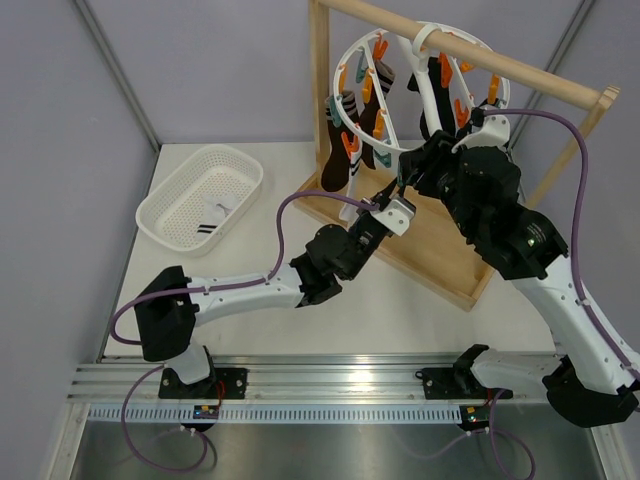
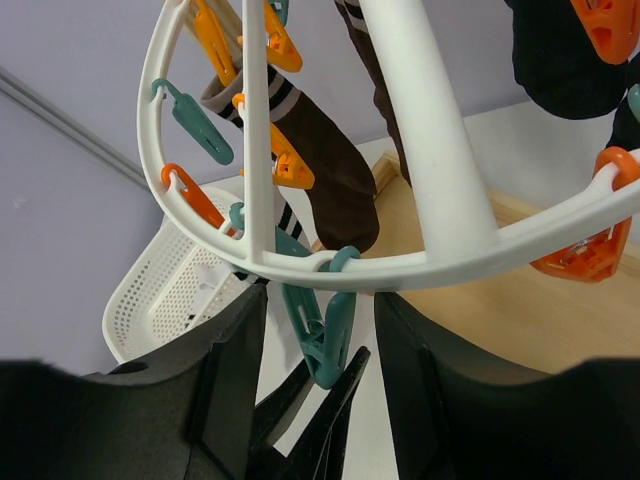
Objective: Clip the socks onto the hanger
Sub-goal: Open the clamp at the hanger.
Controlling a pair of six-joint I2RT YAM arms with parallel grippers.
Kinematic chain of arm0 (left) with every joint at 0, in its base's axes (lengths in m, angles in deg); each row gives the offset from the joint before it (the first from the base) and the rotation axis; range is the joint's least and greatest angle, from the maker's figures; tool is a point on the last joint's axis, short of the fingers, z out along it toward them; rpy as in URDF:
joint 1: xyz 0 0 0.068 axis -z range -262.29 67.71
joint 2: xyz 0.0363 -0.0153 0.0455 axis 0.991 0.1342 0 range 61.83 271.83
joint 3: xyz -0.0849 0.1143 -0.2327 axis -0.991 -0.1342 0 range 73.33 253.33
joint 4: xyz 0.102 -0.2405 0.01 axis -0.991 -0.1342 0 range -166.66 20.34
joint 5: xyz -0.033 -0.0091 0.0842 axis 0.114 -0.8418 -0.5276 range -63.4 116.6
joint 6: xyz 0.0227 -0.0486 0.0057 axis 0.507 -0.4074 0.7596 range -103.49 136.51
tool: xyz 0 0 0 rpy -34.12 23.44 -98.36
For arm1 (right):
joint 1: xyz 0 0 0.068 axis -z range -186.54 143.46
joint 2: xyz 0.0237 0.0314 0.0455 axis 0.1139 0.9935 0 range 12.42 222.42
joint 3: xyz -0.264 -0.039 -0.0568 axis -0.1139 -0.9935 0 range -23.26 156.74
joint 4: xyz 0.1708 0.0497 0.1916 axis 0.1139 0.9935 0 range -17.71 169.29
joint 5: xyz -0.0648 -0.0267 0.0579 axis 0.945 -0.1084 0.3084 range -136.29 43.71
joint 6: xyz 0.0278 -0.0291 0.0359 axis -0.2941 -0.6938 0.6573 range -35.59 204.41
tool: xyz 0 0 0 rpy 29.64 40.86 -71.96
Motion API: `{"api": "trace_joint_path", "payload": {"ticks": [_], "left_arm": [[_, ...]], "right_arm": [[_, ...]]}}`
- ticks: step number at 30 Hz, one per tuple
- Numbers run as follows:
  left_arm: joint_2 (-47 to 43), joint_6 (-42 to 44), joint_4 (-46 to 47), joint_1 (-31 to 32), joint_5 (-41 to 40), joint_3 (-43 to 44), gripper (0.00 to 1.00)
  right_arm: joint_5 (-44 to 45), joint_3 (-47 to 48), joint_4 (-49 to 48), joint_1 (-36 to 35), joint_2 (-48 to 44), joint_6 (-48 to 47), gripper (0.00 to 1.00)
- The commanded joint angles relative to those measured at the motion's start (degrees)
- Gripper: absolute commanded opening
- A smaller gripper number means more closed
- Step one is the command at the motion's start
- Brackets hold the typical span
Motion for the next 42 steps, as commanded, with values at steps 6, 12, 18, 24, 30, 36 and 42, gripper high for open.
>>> {"api": "trace_joint_path", "payload": {"ticks": [6,12,18,24,30,36,42], "left_arm": [[0.62,1.05,0.3,1.53,-0.28,-1.09,0.0],[-0.43,0.78,0.74,1.97,-0.28,-2.32,0.01],[-1.32,0.43,0.47,1.88,-0.63,-3.02,0.01],[-2.46,-1.59,0.04,1.88,-0.72,-4.17,0.07],[-8.34,-10.72,-5.93,1.53,-0.11,-6.36,0.57],[-16.87,-26.27,-17.71,-4.7,16.28,-7.42,0.76],[-17.67,-34.11,-23.69,-10.25,35.65,-2.6,0.75]], "right_arm": [[1.8,2.8,1.08,0.03,1.76,-0.5,0.52],[3.12,0.08,-0.59,0.03,0.27,-0.85,0.41],[3.82,-0.36,-0.15,0.03,0.36,-0.94,0.3],[5.84,-1.68,-0.42,0.03,-0.78,-1.72,0.14],[5.32,-3.96,-1.91,0.11,-2.98,-3.39,0.02],[0.67,-6.07,-4.89,0.29,-4.74,-6.9,0.0],[-5.39,-6.43,-5.95,1.43,-4.83,-10.33,0.0]]}}
